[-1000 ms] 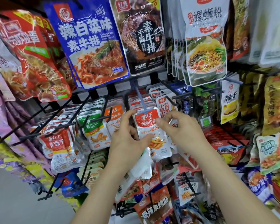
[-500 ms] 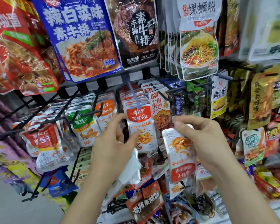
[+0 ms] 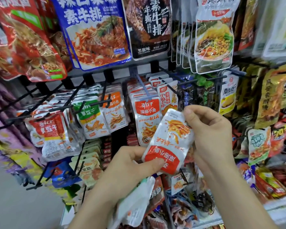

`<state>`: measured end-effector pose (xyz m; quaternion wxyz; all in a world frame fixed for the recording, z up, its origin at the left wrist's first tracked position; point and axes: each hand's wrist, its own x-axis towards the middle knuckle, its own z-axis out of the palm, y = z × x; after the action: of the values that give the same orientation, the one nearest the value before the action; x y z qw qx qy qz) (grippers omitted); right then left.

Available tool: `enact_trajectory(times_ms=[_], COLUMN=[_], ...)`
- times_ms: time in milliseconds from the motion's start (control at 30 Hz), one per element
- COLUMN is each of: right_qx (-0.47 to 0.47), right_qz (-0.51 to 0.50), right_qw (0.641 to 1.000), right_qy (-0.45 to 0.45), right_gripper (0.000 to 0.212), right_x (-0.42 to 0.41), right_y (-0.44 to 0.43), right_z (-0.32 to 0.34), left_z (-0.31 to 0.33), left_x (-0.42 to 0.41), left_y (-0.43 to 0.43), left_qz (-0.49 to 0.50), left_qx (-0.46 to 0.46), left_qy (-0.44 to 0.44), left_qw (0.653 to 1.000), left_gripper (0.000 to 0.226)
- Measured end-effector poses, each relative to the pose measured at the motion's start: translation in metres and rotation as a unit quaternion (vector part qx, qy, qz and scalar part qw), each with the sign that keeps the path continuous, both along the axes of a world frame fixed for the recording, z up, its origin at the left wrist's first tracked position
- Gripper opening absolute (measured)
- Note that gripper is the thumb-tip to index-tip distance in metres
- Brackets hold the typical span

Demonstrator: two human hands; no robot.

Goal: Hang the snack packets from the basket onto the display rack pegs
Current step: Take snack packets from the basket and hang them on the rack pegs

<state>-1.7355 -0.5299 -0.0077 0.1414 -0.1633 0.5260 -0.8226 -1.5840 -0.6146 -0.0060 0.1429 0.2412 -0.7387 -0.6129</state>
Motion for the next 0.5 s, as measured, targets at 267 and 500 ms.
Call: enact_trajectory(times_ms=[267,500], right_qx=[0.259,0.304], right_qz=[-0.032,0.226], right_qw=[0.917,0.804], right_qy=[0.301,0.459], right_gripper=[0.034,0.039], right_x=[-0.002,0.017], right_y=[0.033,0.027], right_z=[-0.022,-0.004], left_z=[0.001,0.010], left_x=[0.008,-0.005], left_y=[-0.017,-0.014], left_qz=[0.119,0.011], left_qx=[-0.255,-0.467], left_qy=[0.001,-0.042], left_qw=[0.959,0.883], left_gripper=[0.017,0.021])
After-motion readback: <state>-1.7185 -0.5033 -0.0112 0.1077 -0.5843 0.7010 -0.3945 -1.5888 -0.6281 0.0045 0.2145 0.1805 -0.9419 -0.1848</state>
